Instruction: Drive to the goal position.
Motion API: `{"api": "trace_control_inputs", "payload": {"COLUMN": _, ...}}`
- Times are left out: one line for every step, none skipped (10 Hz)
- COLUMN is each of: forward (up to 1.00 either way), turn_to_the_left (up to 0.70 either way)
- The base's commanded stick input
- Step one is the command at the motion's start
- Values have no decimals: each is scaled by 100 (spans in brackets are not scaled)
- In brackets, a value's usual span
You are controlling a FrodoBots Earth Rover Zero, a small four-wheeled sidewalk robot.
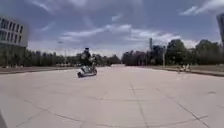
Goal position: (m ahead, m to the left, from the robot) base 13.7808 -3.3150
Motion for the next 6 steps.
{"api": "trace_control_inputs", "payload": {"forward": 56, "turn_to_the_left": 0}}
{"api": "trace_control_inputs", "payload": {"forward": 56, "turn_to_the_left": 0}}
{"api": "trace_control_inputs", "payload": {"forward": 56, "turn_to_the_left": 0}}
{"api": "trace_control_inputs", "payload": {"forward": 56, "turn_to_the_left": 0}}
{"api": "trace_control_inputs", "payload": {"forward": 56, "turn_to_the_left": 0}}
{"api": "trace_control_inputs", "payload": {"forward": 56, "turn_to_the_left": 0}}
